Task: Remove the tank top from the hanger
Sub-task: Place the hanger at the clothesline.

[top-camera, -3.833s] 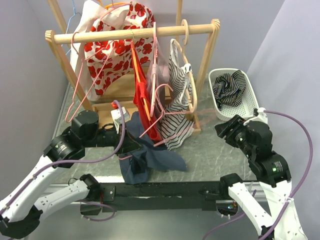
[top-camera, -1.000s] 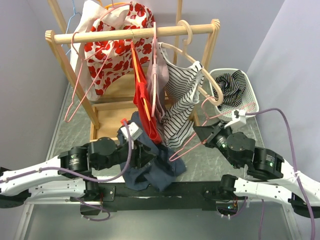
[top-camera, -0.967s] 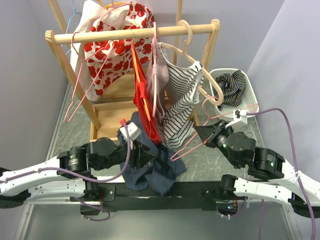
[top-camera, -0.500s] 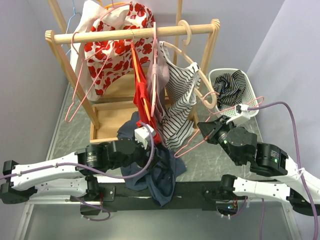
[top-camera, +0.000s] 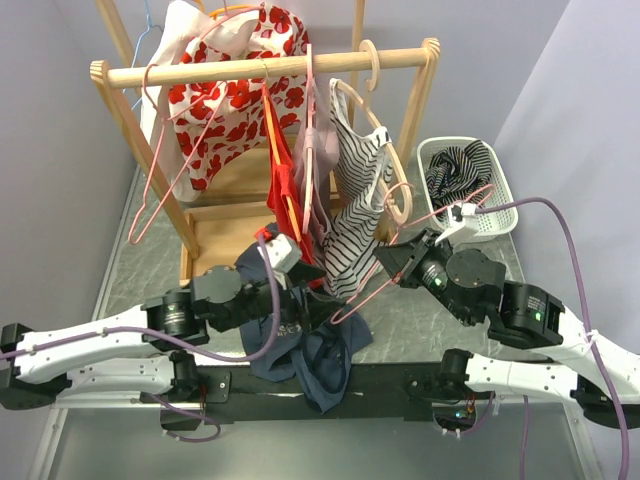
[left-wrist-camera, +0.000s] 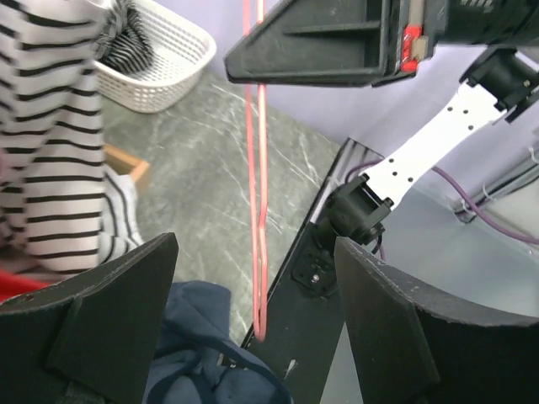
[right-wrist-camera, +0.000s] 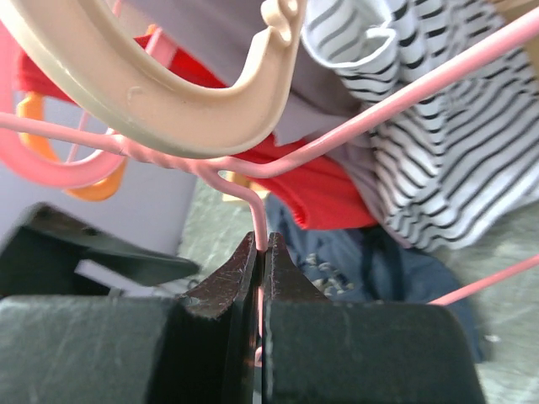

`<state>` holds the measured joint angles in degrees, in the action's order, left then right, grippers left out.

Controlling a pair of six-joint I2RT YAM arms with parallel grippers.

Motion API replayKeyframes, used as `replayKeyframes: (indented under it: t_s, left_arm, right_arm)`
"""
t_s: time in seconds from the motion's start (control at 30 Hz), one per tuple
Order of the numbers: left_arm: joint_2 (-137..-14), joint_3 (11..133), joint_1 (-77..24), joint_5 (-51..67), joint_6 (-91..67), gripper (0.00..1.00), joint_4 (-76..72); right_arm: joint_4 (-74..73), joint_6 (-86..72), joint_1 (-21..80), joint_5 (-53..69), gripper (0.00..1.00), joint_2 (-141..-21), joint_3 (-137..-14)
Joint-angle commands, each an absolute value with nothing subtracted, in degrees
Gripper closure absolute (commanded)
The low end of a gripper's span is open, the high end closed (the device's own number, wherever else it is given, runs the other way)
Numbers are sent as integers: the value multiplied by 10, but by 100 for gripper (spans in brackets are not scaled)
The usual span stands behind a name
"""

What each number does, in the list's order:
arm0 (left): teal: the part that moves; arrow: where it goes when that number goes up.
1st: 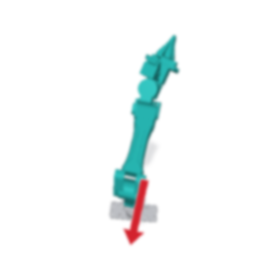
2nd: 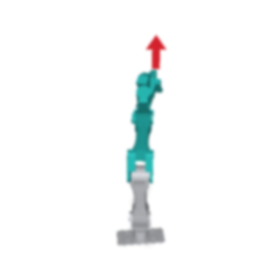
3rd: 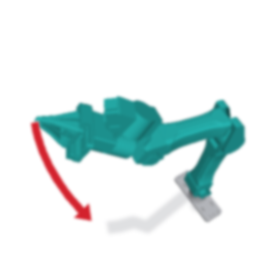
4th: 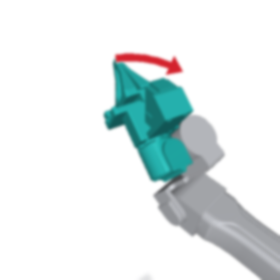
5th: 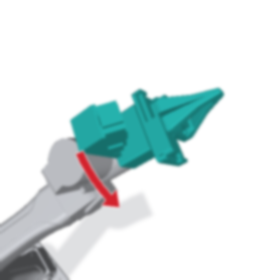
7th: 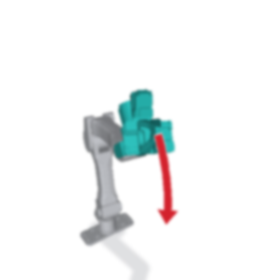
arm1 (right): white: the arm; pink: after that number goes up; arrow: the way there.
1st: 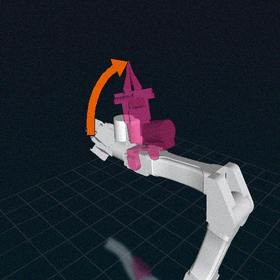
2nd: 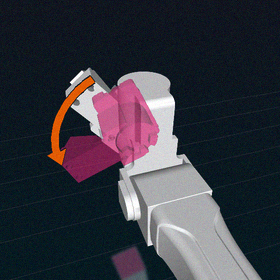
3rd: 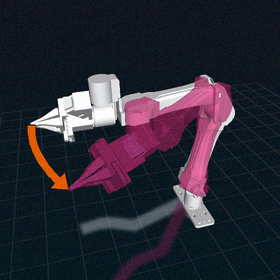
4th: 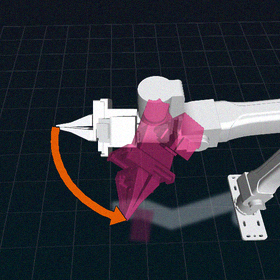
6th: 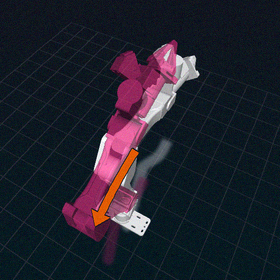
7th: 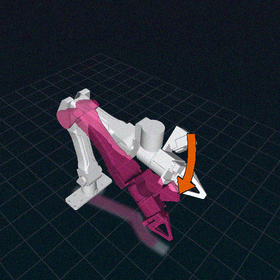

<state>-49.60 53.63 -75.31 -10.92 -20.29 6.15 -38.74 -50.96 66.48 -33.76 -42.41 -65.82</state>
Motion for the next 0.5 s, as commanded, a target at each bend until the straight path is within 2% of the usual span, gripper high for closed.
replayKeyframes:
  t_s: [0.0, 0.37, 0.43, 0.47]
  left_arm:
    - [-524, 515, -753, -58, -203, 20, -23]
    - [-552, 490, -753, -53, -209, 21, -78]
    - [-560, 490, -753, -53, -211, 23, -81]
    - [-562, 492, -754, -54, -211, 28, -82]
  right_arm:
    - [-319, -525, 664, -308, 100, -397, -642]
    - [-300, -516, 665, -294, 100, -389, -643]
    - [-298, -515, 664, -294, 100, -391, -645]
    - [-298, -515, 664, -292, 100, -392, -646]
